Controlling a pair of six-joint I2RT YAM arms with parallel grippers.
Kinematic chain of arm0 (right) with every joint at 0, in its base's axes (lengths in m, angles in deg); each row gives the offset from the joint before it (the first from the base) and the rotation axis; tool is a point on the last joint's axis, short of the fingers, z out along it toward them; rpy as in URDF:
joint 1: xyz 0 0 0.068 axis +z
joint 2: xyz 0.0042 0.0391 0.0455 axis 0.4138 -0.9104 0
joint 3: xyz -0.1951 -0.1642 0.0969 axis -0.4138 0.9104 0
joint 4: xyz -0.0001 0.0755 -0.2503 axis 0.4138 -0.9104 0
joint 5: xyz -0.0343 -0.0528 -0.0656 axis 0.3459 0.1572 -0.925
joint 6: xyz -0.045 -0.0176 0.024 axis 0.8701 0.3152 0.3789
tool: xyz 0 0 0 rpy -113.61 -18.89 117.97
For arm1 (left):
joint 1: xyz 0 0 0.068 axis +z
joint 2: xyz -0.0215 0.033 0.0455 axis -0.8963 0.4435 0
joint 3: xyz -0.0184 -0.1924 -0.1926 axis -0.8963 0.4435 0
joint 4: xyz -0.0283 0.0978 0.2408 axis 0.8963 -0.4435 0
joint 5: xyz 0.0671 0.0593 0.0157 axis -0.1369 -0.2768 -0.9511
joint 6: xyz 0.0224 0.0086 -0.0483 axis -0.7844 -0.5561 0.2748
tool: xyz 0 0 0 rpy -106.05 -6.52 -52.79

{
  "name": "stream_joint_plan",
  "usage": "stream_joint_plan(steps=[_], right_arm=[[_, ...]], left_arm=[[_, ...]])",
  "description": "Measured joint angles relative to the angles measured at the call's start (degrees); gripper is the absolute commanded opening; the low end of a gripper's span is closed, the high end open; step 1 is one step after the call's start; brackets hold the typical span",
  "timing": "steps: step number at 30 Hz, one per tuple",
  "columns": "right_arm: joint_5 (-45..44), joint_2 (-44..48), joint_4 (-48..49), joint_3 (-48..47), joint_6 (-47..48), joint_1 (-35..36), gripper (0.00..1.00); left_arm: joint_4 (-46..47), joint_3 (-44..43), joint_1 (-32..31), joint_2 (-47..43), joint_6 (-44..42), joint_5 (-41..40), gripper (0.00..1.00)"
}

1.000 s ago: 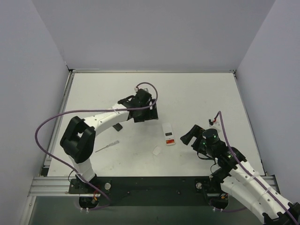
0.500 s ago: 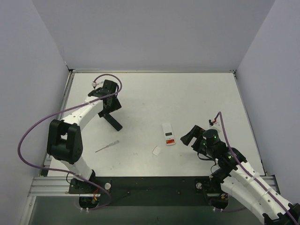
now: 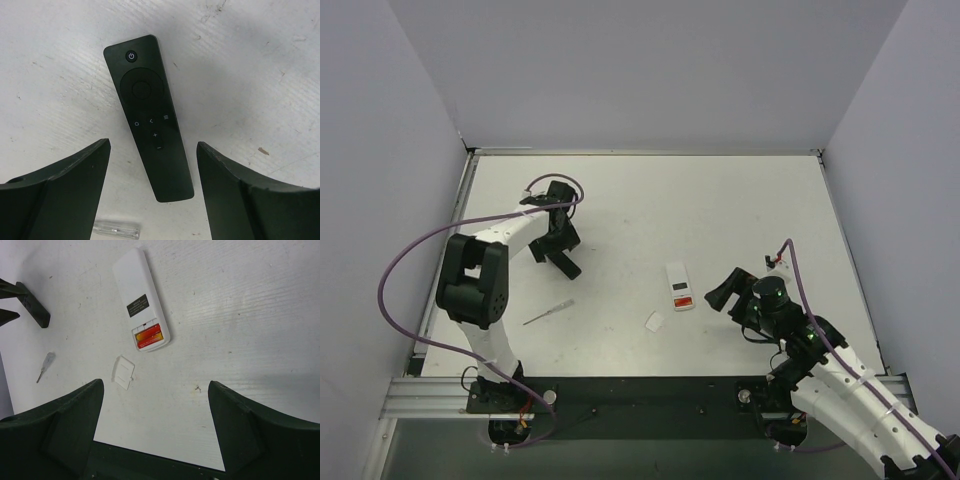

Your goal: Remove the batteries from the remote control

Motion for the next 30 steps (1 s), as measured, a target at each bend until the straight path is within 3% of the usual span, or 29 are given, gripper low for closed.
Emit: stream_joint_plan(steps=[6,12,20,25,30], right_arm=[[-0.02,0.5,-0.02,0.0,0.0,0.0,0.8],[-0.07,1.36,-0.02,0.0,0.02,0.0,0.79],[0.02,0.92,0.04,0.0,0.66,0.0,0.8],[4.31,0.61,4.9,0.37,1.29,0.0,0.8],[11.93,-0.59,14.93,0.79,1.31,0.07,0.81]], left_arm=[[1.57,1.75,0.63,2.12,0.83,1.51,0.78],[3.06,2.99,1.62,2.16,1.55,2.97,0.68],[3.8,3.54,2.49,1.7,0.31,5.09,0.23],[5.09,4.31,3.82,0.26,-1.84,10.21,0.07],[9.99,6.82,4.0,-5.35,-2.73,20.61,0.0]])
